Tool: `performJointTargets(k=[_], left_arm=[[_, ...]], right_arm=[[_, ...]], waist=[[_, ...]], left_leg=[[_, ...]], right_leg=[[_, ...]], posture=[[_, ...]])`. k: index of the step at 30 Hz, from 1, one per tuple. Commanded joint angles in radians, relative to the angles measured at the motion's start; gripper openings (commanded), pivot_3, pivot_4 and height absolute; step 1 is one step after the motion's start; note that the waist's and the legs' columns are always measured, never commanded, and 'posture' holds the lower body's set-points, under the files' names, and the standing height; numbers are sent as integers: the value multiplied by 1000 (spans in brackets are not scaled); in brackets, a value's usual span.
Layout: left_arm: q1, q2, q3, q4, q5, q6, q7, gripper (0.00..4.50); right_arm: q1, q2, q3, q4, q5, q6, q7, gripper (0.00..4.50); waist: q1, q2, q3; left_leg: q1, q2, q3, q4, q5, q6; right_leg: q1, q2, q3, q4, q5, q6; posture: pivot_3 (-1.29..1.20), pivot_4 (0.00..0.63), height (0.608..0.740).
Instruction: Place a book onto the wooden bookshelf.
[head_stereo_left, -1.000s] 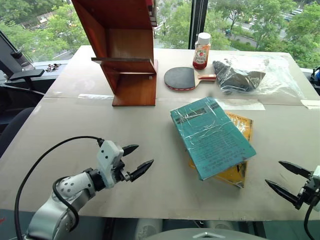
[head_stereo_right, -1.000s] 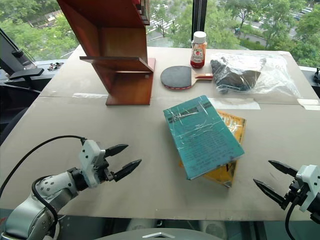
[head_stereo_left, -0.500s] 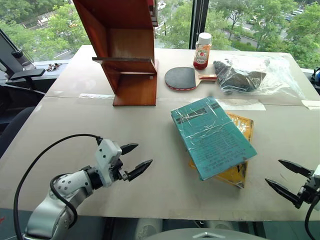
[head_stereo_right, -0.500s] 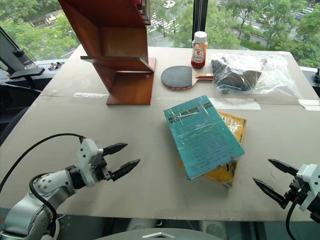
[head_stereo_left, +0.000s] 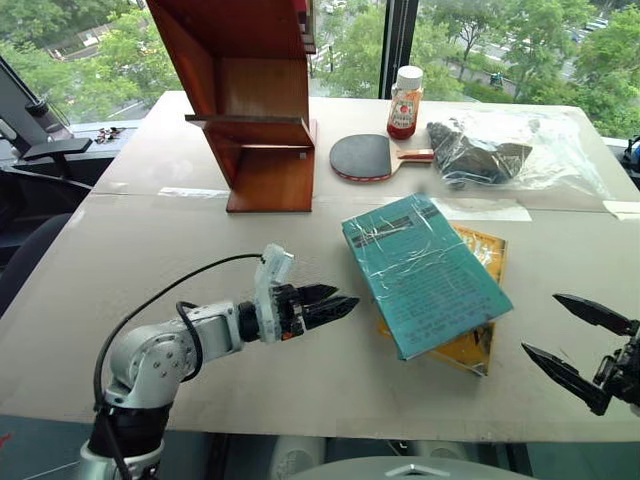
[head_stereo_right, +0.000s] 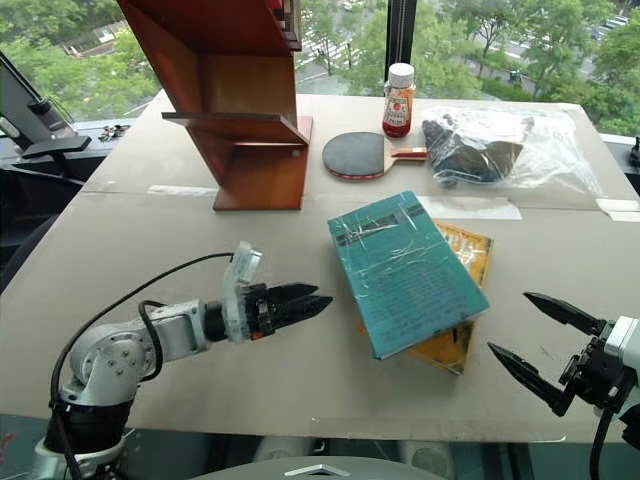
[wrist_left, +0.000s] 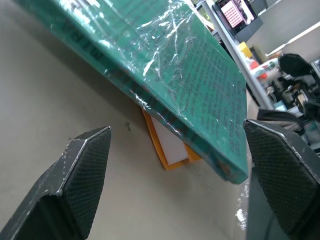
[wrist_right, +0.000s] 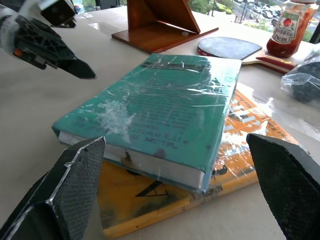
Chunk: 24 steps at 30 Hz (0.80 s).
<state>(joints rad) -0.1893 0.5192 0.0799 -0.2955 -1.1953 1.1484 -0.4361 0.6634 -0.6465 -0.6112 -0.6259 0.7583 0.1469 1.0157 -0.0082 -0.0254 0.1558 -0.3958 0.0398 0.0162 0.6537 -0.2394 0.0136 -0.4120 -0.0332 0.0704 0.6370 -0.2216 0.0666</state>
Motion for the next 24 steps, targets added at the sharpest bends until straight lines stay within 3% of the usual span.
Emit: performJointTargets(k=[1, 7, 14, 18, 23, 24], left_arm=[[-80, -74, 26, 118, -153, 116, 158, 4350], [-187, -208, 19, 319, -300, 217, 380, 4350], [-238, -333, 25, 473, -401, 197, 565, 4350], [-253, -366, 33, 477, -465, 193, 611, 2687], [-257, -356, 40, 438, -490, 167, 619, 136], [-260, -349, 43, 413, -495, 161, 607, 56]], right_arm=[[35, -35, -109, -90, 73, 52, -16, 4500], [38, -70, -193, -145, 124, 103, -42, 4500], [38, -67, -220, -170, 125, 126, -55, 4500], [41, -64, -233, -175, 127, 134, -51, 4500], [42, -60, -233, -170, 119, 137, -49, 4500], [41, -61, -233, -170, 120, 137, -51, 4500]], waist=[[-1, -2, 0], [-5, -4, 0], [2, -4, -1], [2, -4, -1], [2, -4, -1], [2, -4, -1]], left_leg=[[-1, 0, 0, 0, 0, 0], [-1, -1, -1, 1, 0, 0], [-1, -1, -1, 1, 0, 0], [-1, -2, -1, 1, 0, 0], [-2, -2, -1, 1, 0, 0], [-2, -2, -1, 1, 0, 0]], right_leg=[[0, 0, 0, 0, 0, 0], [0, 0, 0, 0, 0, 0], [1, 0, 0, 0, 1, -1], [1, -1, 0, -1, 1, -2], [1, -1, 0, -1, 2, -4], [1, -1, 0, -2, 2, -4]], posture=[[0, 150, 740], [0, 150, 740], [0, 150, 740], [0, 150, 740], [0, 150, 740], [0, 150, 740]])
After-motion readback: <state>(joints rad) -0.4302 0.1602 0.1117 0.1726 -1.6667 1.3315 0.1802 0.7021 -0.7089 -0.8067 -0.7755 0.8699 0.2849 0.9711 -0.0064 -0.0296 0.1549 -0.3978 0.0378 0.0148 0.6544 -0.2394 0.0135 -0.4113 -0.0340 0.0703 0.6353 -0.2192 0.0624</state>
